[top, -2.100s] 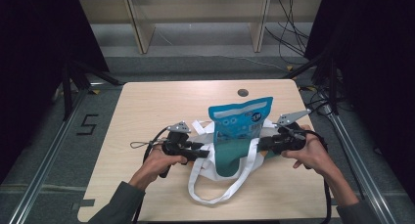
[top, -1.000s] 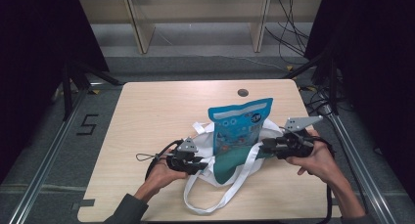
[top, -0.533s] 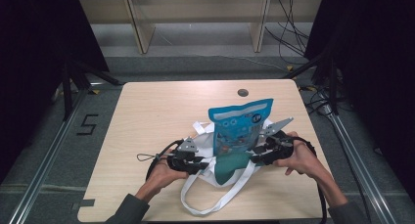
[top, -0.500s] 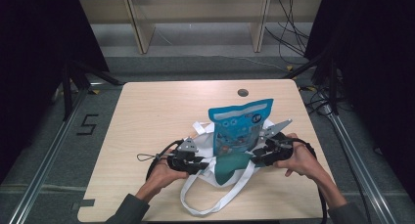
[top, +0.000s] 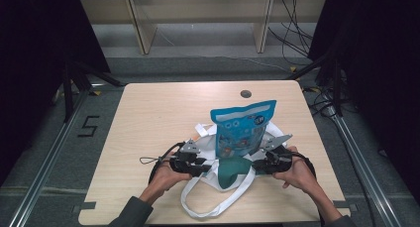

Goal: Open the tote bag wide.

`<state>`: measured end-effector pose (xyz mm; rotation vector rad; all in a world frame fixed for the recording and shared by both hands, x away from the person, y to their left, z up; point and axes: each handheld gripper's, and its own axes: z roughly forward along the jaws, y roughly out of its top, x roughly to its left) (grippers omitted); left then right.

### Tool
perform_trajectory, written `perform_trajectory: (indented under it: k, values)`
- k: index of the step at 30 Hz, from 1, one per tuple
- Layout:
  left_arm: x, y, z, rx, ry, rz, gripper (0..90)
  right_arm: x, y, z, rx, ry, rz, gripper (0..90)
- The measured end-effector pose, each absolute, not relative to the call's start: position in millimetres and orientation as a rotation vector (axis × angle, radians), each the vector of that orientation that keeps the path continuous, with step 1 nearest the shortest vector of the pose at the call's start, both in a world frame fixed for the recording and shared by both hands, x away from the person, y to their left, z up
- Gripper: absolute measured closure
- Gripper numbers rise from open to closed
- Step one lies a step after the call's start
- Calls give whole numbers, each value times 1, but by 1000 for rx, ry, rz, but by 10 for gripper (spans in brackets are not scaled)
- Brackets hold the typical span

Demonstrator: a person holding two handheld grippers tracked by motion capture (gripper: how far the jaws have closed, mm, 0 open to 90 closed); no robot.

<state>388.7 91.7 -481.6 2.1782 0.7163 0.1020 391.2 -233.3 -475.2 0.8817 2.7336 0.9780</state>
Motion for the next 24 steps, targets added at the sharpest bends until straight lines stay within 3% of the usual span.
perform_trajectory:
  k: [3,6,11,18,20,22,24]
  values:
    - [385,99,-466,2121,728,82,524,391,-240,-466,896,2697,1074,729]
    - [383,106,-445,2067,719,100,488,389,-248,-449,899,2670,1180,701]
    - [401,117,-426,2028,780,235,486,390,-265,-412,881,2527,1263,678]
    - [435,115,-438,2098,844,303,451,422,-286,-406,1033,2398,1092,575]
    - [445,110,-448,2114,857,305,493,434,-285,-416,1045,2420,1014,627]
    - [453,109,-455,2098,876,305,614,443,-283,-426,1047,2436,994,786]
    - [462,108,-463,2079,902,311,700,454,-284,-434,1063,2414,1019,856]
